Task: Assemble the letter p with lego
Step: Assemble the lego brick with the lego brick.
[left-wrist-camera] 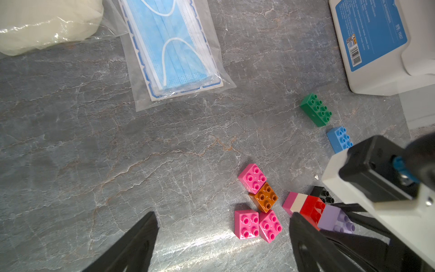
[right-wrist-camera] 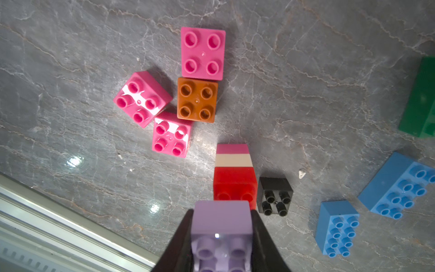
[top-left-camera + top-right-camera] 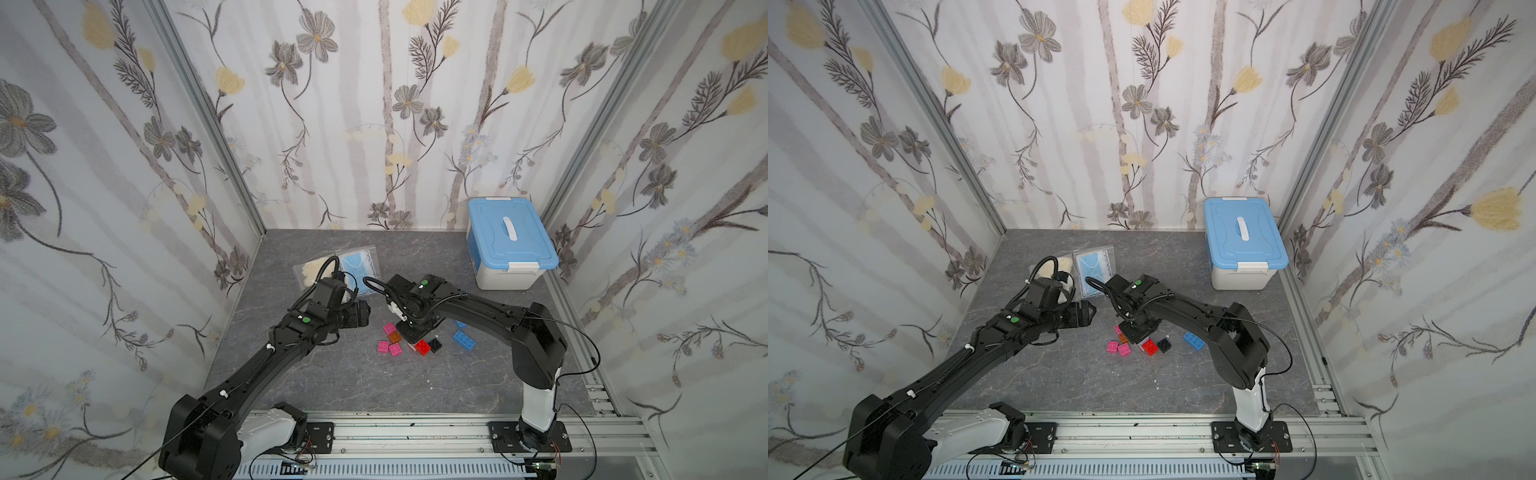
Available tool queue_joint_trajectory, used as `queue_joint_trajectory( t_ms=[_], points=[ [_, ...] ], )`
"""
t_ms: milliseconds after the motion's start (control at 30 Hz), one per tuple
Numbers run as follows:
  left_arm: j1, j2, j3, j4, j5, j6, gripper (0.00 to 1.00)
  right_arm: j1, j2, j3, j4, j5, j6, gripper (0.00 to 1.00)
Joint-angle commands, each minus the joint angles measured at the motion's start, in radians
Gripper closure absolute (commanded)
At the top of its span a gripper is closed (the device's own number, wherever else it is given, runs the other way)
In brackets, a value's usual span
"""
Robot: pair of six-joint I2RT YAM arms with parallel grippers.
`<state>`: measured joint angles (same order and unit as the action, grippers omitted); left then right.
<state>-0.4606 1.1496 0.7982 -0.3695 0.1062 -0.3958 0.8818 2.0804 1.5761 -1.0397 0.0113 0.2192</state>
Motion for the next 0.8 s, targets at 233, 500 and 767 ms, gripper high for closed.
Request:
queue_joint_trajectory(
  t_ms=[233, 500, 767],
  points=[
    [0.004, -0.001, -0.004, 0.033, 0.004, 0.004, 0.10, 0.003, 0.018, -0.005, 0.006, 0.026, 0.003, 0.83],
    [0.003, -0.001, -0.005, 0.034, 0.003, 0.005, 0.10, 0.002, 0.025, -0.017, 0.014, 0.039, 0.006, 0.83],
    [0.004, -0.001, -0.005, 0.034, 0.004, 0.005, 0.10, 0.002, 0.041, -0.018, 0.032, 0.041, 0.009, 0.83]
  ],
)
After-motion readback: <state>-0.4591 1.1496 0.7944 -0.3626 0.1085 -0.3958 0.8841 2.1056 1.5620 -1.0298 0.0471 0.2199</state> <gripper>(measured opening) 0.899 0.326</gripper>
